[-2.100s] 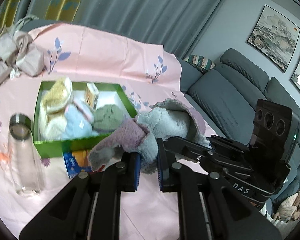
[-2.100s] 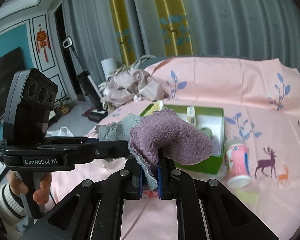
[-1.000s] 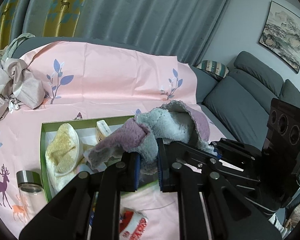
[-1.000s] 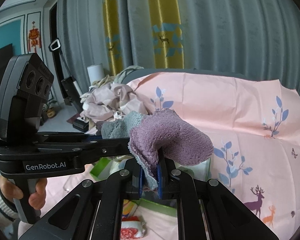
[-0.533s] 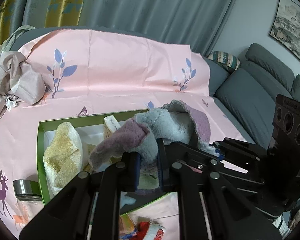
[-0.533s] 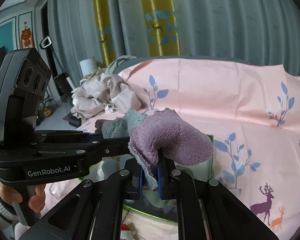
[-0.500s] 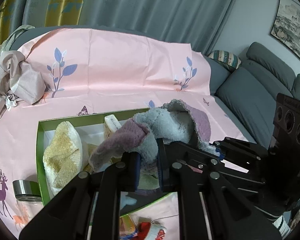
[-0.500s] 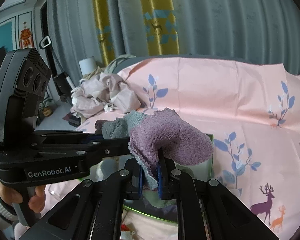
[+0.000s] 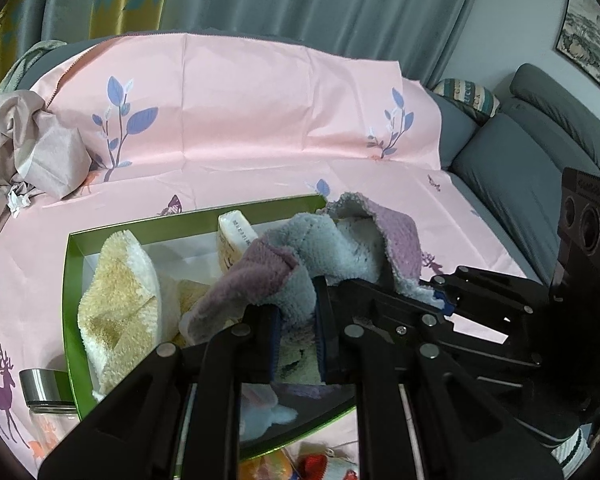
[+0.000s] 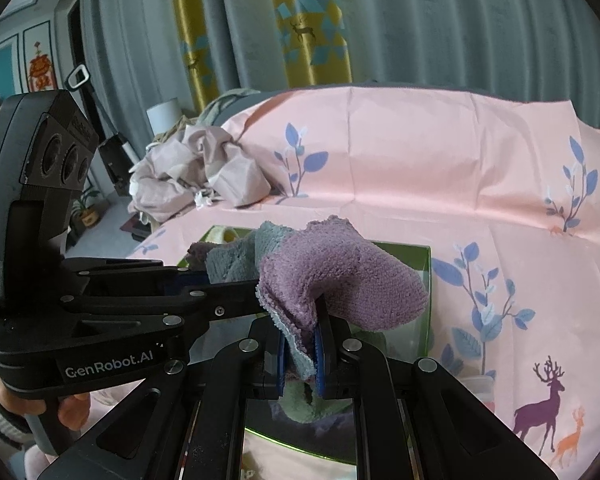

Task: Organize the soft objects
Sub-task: 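Lift the towels and carry them over the green box, then lower the towels into the green box and open the right gripper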

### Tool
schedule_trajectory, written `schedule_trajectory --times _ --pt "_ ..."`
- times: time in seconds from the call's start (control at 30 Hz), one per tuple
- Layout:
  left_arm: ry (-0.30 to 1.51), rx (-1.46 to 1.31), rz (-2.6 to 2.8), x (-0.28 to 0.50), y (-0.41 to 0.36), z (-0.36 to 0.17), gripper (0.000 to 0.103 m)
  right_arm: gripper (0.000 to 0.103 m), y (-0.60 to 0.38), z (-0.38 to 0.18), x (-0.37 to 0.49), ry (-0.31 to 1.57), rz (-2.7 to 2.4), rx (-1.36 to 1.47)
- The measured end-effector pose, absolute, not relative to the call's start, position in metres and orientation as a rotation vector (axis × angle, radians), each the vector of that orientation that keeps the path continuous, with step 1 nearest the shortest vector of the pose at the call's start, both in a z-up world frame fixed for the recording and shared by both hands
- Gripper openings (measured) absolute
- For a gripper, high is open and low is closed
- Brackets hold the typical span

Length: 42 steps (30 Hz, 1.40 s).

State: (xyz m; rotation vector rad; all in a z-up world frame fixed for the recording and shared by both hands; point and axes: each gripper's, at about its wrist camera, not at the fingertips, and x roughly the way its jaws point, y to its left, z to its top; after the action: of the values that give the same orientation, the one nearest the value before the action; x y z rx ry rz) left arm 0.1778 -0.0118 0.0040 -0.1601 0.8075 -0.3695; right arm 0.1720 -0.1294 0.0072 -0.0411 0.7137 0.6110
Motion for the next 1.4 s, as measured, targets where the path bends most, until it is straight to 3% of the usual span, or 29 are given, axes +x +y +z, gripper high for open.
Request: schedule_trajectory --times 1.13,1.3,1.4 --pt "0.926 -0.054 -0.274 0.192 -0.014 -0.035 0.016 0.012 -0.122 -0.033 0.194 0.864 0.568 -0.049" --pt "0.935 -0.058 -0.263 0.192 -0.012 -0.038 0.021 0.012 -0.121 -0.035 0.194 0.878 0.556 -0.057" --pt "0.939 -0.069 -0.259 0.192 -0.01 -0.038 0.028 0.017 -0.124 -0.036 0.195 0.886 0.544 -0.051"
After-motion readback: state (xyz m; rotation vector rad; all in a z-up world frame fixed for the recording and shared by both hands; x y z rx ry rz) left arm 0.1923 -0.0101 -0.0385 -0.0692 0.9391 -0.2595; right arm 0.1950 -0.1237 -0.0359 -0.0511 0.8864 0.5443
